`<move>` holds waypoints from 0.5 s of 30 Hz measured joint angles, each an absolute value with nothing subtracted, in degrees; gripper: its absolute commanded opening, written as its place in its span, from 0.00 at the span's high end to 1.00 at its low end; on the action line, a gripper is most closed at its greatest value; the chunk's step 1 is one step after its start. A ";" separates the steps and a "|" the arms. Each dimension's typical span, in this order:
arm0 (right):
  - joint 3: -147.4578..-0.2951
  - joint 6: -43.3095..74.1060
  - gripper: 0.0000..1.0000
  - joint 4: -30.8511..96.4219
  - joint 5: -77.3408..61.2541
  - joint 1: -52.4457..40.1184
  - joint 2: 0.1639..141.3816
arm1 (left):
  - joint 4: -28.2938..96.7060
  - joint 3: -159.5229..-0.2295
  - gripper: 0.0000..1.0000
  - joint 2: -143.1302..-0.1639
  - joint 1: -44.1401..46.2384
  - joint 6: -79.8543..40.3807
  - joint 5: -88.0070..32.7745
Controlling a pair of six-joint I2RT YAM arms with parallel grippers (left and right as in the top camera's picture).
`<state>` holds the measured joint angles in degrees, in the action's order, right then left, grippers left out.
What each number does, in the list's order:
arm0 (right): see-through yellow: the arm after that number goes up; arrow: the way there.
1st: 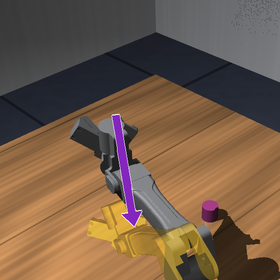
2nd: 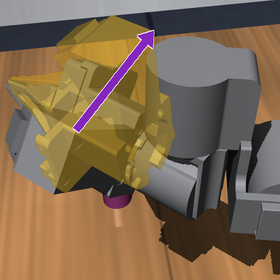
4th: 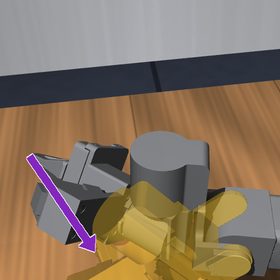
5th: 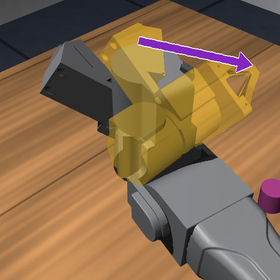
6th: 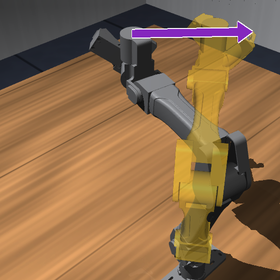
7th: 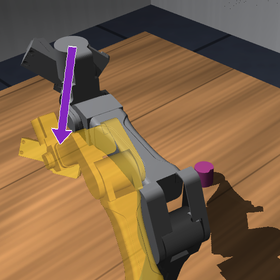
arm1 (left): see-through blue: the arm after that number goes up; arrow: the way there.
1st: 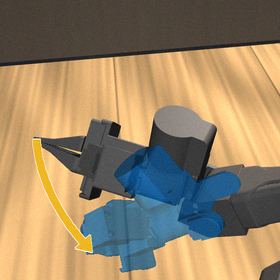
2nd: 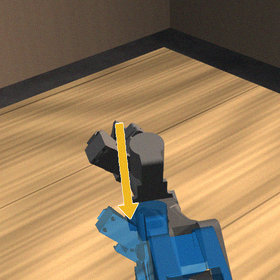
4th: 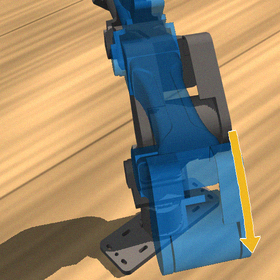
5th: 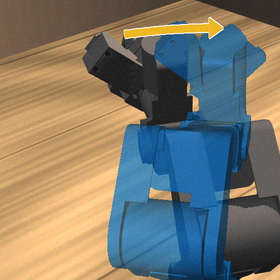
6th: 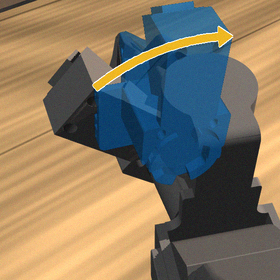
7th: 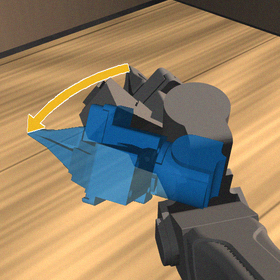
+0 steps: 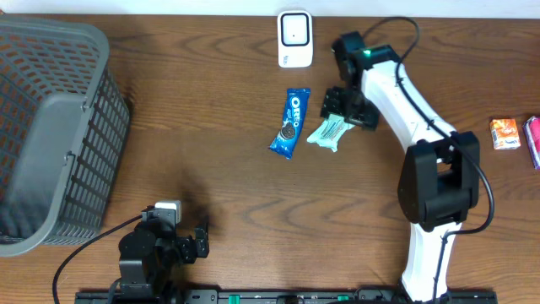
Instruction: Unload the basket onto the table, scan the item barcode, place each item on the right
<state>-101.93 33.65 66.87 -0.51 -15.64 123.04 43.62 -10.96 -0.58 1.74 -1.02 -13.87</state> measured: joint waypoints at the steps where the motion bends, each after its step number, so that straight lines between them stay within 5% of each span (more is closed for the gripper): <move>1: -99.31 33.34 0.25 64.27 -2.90 -14.79 122.98 | 43.59 -10.96 0.02 -0.58 1.74 -1.02 -13.87; 4: -91.92 32.84 0.31 56.14 -11.20 -13.28 122.89 | 43.62 -10.96 0.02 -0.58 1.74 -1.02 -13.87; 10: -86.67 38.28 0.73 51.99 -26.89 -12.69 122.74 | 43.59 -10.96 0.02 -0.58 1.74 -1.02 -13.87; 12: -86.39 40.99 0.94 51.09 -35.20 -12.58 122.74 | 43.59 -10.96 0.02 -0.58 1.74 -1.02 -13.87; 15: -86.35 47.05 0.99 47.64 -53.15 -11.64 122.74 | 43.59 -10.96 0.02 -0.58 1.74 -1.02 -13.87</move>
<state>-86.35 47.05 47.64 -53.15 -11.64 122.74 43.59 -10.96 -0.58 1.74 -1.02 -13.87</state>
